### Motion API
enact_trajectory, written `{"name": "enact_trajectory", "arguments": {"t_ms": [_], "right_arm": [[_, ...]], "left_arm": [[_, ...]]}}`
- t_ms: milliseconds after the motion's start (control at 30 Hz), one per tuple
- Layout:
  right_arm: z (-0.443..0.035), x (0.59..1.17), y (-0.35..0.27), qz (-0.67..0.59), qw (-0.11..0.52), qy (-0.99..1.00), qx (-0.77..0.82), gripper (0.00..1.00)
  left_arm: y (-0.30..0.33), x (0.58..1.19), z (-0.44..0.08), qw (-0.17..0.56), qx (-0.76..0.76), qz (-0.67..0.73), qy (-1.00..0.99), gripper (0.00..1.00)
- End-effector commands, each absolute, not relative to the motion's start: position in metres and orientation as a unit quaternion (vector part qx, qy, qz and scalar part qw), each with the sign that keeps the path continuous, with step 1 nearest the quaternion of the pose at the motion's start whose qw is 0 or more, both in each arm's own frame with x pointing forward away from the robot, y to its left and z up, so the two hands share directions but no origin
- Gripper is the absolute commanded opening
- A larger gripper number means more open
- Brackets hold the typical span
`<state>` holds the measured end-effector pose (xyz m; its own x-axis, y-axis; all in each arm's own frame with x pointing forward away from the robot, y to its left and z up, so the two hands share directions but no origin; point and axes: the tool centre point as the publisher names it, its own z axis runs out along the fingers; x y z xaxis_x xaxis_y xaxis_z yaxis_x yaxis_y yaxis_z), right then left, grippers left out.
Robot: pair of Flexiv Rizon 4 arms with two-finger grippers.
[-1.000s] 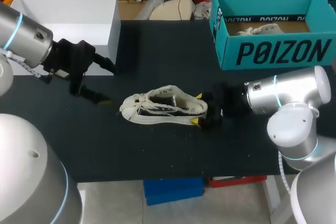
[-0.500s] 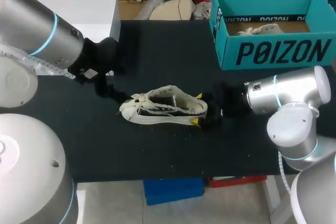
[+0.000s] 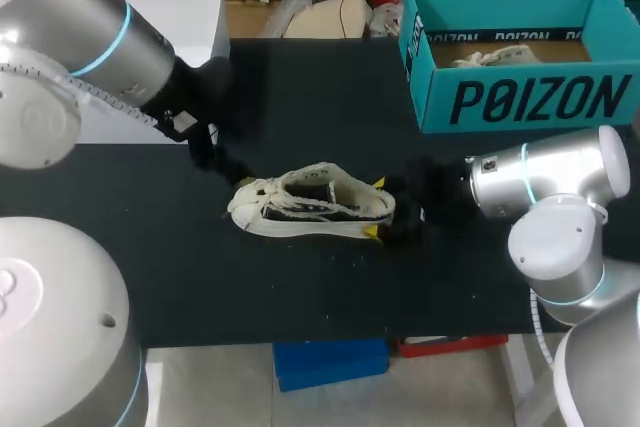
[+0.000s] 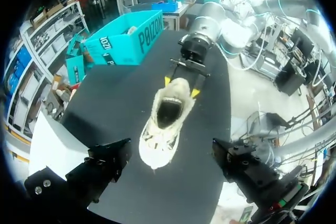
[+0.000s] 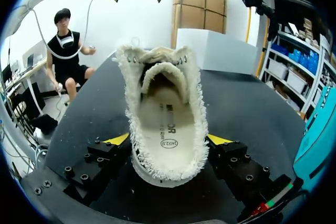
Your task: Take the shoe out of the shoebox, open the shoe tongue, remove and reinsert the insole, then place the shoe into the shoebox
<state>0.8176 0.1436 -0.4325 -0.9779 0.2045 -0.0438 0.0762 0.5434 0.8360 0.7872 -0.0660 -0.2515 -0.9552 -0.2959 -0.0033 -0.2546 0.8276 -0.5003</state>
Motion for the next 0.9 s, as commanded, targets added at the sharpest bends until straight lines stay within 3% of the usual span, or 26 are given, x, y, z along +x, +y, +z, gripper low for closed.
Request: {"name": "enact_trajectory", "arguments": {"t_ms": [33,200,233,367,900], "right_arm": [[-0.435,0.819,0.145,0.471,0.068,0.876,0.081,0.0],[-0.435,0.819,0.145,0.471,0.068,0.876,0.081,0.0],[-0.435,0.819,0.145,0.471,0.068,0.876,0.081,0.0],[-0.435,0.819,0.145,0.471,0.068,0.876,0.081,0.0],[-0.435,0.819,0.145,0.471,0.068,0.876,0.081,0.0]], "left_arm": [[-0.094,0.794,-0.256,0.052,-0.316,-0.117,0.94,1.0],[-0.11,0.797,-0.265,0.026,-0.478,0.028,0.878,1.0],[-0.11,0.797,-0.266,0.054,-0.511,0.063,0.856,1.0],[-0.115,0.794,-0.263,0.044,-0.607,0.097,0.787,1.0],[-0.121,0.792,-0.262,0.041,-0.623,0.096,0.775,1.0]]}}
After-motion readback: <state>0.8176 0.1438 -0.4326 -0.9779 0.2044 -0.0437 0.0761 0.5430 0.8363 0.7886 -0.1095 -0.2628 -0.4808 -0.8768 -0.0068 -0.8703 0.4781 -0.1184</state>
